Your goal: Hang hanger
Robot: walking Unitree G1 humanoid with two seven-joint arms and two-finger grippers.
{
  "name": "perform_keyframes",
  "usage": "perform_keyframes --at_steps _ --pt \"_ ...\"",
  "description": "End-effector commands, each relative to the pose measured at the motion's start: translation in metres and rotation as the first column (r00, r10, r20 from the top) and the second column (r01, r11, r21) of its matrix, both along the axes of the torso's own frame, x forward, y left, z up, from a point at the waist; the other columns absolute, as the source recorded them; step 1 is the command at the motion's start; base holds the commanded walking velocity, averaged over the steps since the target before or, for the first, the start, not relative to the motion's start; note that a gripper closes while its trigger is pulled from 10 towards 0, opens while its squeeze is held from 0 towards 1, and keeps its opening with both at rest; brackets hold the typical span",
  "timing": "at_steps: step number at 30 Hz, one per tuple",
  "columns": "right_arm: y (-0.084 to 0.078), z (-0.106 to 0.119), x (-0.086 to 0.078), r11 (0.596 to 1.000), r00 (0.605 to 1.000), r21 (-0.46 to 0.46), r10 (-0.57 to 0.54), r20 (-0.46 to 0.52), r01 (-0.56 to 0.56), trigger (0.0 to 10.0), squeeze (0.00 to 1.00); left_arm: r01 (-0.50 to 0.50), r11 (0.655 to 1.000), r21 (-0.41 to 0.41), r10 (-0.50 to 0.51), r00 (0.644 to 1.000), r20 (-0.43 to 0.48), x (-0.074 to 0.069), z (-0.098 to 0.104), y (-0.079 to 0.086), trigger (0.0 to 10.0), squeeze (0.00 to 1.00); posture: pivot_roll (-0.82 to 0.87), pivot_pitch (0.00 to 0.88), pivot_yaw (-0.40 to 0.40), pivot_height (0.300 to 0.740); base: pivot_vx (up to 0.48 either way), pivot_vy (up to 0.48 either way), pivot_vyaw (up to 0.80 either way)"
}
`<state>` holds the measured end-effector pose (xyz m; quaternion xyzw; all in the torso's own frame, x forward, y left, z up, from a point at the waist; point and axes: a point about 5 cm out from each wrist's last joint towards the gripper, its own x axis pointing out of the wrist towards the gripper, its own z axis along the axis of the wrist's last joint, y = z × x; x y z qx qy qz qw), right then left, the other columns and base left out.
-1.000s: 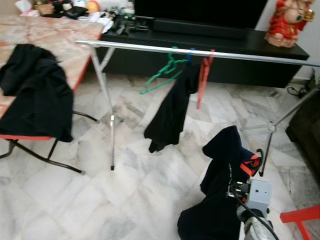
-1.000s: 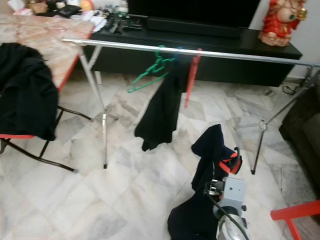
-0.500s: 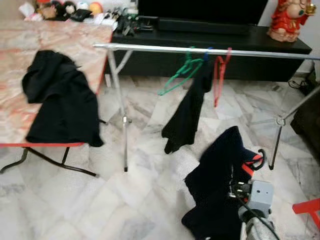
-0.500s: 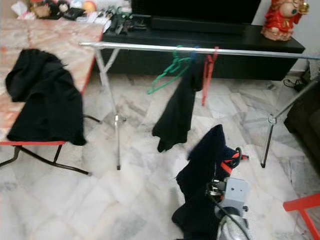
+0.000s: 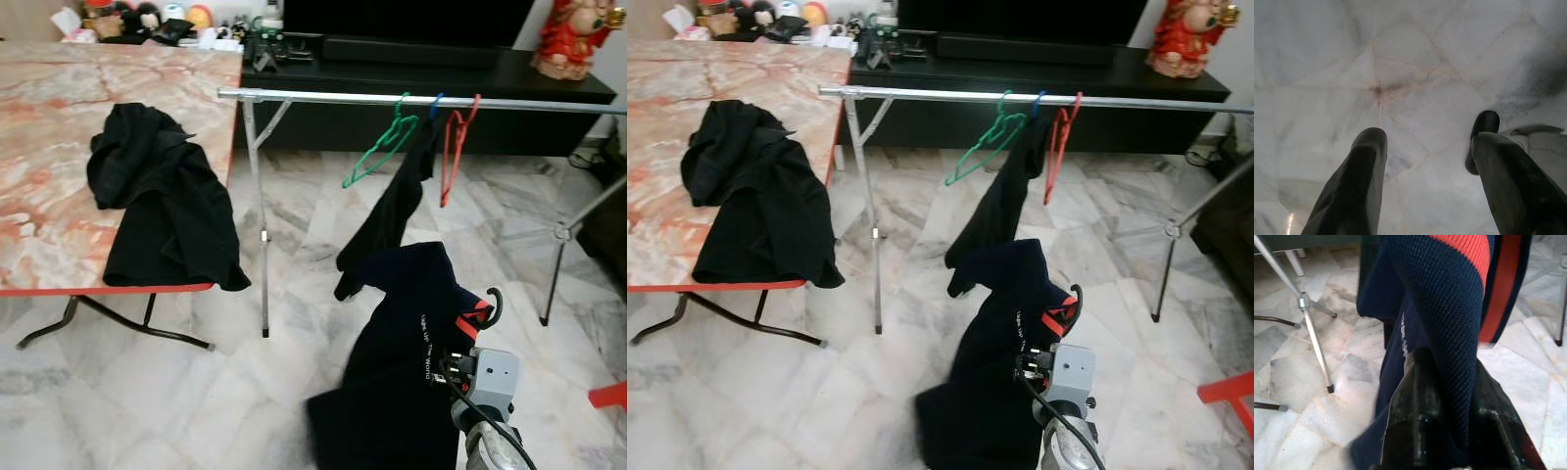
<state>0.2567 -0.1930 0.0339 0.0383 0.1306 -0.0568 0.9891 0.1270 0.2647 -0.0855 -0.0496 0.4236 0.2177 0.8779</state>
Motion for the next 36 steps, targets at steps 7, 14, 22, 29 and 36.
perform_keyframes --at_steps 7,14,22,29,36 --pt "-0.008 0.004 -0.001 1.000 0.999 -0.007 -0.030 0.030 0.030 10.0 0.00 0.023 1.000 -0.007 -0.023 0.999 -0.037 -0.010 -0.005 -0.004 10.0 0.00 -0.01 0.179 -0.057 0.740 0.000 0.000 0.00" --pt "-0.009 0.005 0.000 1.000 0.999 -0.009 -0.029 0.032 0.030 10.0 0.00 0.037 0.999 -0.009 -0.037 0.999 -0.028 -0.005 -0.005 -0.010 10.0 0.00 -0.01 0.184 -0.058 0.740 0.000 0.000 0.00" --pt "-0.009 0.005 0.001 1.000 0.999 -0.011 -0.028 0.031 0.028 10.0 0.00 0.042 0.999 -0.011 -0.042 0.999 -0.019 -0.004 -0.005 -0.013 10.0 0.00 -0.01 0.186 -0.059 0.740 -0.128 0.000 0.00" --pt "-0.007 0.005 0.001 1.000 0.999 -0.010 -0.025 0.032 0.025 10.0 0.00 0.044 0.999 -0.007 -0.044 0.999 -0.006 -0.002 -0.004 -0.013 10.0 0.00 -0.01 0.186 -0.059 0.740 -0.269 0.000 0.00" --pt "-0.007 0.005 0.001 1.000 0.999 -0.009 -0.025 0.034 0.025 10.0 0.00 0.049 0.999 0.002 -0.049 0.999 0.012 0.001 -0.002 -0.013 10.0 0.00 -0.01 0.187 -0.056 0.740 -0.283 0.000 0.00"
